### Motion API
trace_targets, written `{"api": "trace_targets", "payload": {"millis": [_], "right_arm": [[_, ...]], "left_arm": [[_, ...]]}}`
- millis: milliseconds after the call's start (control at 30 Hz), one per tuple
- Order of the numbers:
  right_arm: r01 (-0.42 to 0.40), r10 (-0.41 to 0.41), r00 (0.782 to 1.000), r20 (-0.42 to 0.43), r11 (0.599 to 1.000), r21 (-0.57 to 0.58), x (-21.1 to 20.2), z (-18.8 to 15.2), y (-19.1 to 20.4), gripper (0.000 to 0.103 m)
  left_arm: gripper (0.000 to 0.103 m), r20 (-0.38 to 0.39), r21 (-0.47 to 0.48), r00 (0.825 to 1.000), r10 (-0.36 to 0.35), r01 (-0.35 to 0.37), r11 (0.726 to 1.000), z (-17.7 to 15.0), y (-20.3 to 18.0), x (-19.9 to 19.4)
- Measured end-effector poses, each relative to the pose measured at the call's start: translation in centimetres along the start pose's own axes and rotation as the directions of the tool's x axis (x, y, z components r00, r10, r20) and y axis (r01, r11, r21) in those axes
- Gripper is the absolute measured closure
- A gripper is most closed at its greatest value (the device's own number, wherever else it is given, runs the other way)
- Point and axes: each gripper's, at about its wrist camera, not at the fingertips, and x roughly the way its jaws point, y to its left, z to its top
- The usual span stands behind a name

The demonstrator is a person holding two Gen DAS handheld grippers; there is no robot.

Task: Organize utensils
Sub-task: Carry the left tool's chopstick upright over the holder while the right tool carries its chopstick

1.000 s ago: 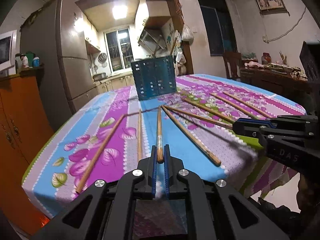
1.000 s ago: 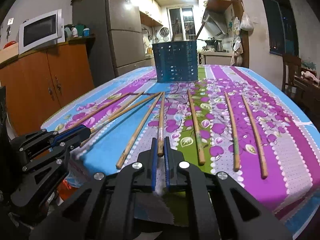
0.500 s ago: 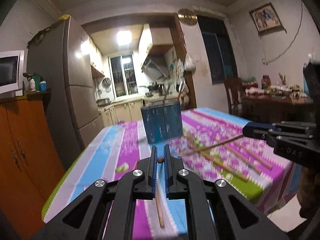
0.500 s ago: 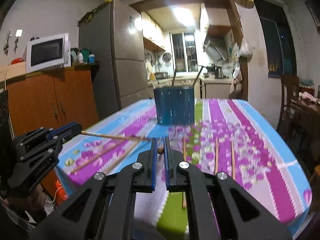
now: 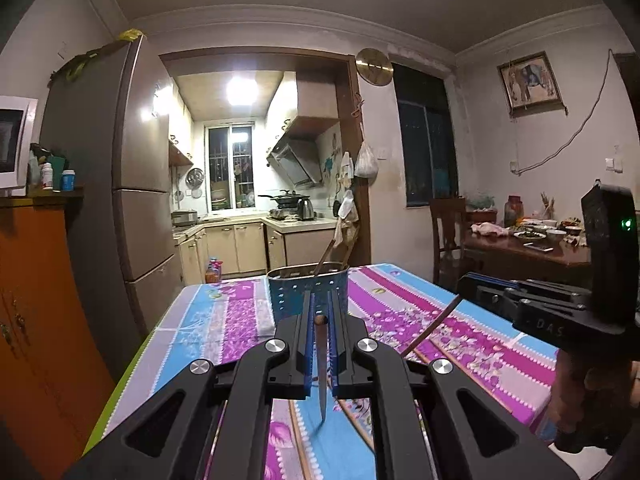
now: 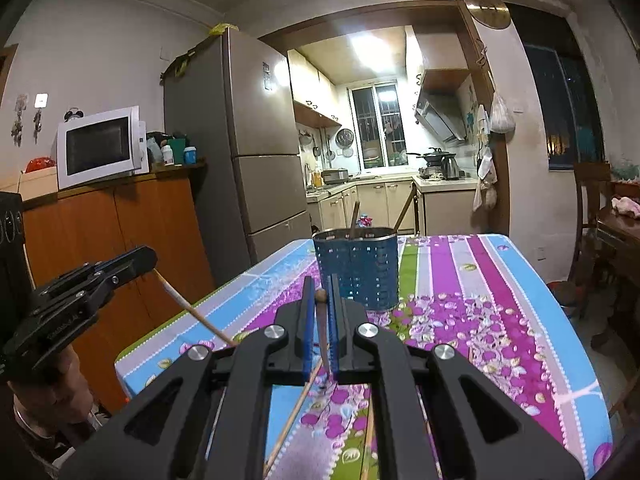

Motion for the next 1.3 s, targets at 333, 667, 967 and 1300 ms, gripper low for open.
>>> {"api": "trace_targets", "payload": {"millis": [333,667,967,1300], "right_arm": [[-0.017,0.017,1.000,0.007,1.000,0.010,0.9,2.3,-0.3,0.098],[-0.029,0.029,1.000,0.005,0.999,0.022,1.6,3.7,-0.3,0.098],[-0.027,0.027,1.000,0.008,1.000,0.008,1.7,4.4,0.0,0.098],[-0.020,0.020,1.000,0.016,1.000,-0.007,1.5,4.4,-0.1,0.098]], "left_arm": [[0.096,-0.007,0.002,1.000,-0.029,0.029,1.000,1.8,0.3,1.5],[0.096,-0.034,-0.022,0.997,-0.066,0.066,0.998,2.7,1.3,2.9],[0.096,-0.043,-0.023,0.996,-0.077,0.076,0.997,2.4,1.7,3.3],[0.096,-0.055,-0.022,0.996,-0.074,0.073,0.997,2.6,1.7,4.2]]}}
